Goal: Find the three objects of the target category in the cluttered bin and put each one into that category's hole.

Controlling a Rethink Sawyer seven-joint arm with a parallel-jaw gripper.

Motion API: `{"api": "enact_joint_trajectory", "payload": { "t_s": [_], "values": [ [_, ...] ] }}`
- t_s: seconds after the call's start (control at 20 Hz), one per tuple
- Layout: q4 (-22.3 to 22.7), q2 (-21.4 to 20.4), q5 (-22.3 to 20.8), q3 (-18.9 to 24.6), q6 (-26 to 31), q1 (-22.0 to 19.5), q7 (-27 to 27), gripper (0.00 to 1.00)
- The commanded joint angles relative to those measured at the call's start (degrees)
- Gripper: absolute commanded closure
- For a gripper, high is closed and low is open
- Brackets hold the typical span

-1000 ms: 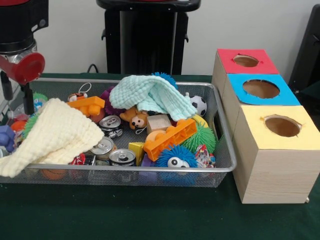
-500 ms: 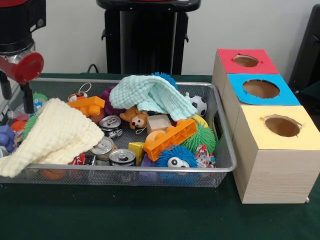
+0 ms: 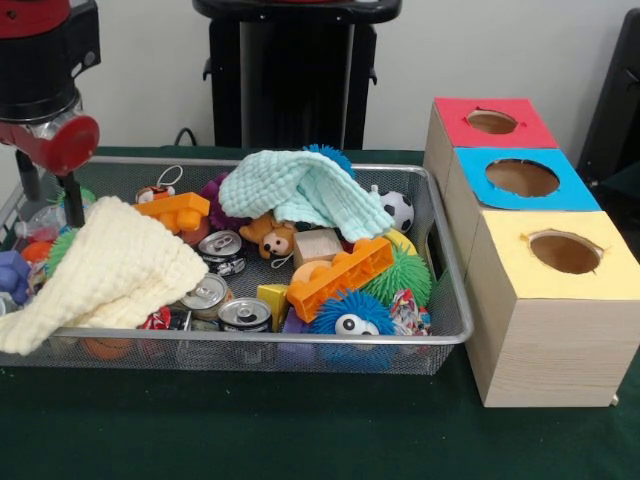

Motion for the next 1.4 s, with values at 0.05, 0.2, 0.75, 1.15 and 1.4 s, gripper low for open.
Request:
{"api": "enact_joint_trajectory", "payload": {
  "t_s": [0.05, 0.2, 0.75, 1.15, 1.4],
  "values": [
    [8.96, 0.84, -4.51, 4.88, 1.7, -1.52, -19.07, 0.0],
    [11.18, -0.04, -5.74, 5.16, 0.4, -2.18, -18.73, 0.0],
    [12.54, 0.9, -12.36, 3.2, -8.91, -1.71, -10.84, 0.0],
    [12.08, 1.29, -15.93, 1.78, -12.54, -1.35, -7.79, 0.0],
    [12.26, 1.08, -17.26, 1.57, -13.43, -1.92, -8.53, 0.0]
  ]
}}
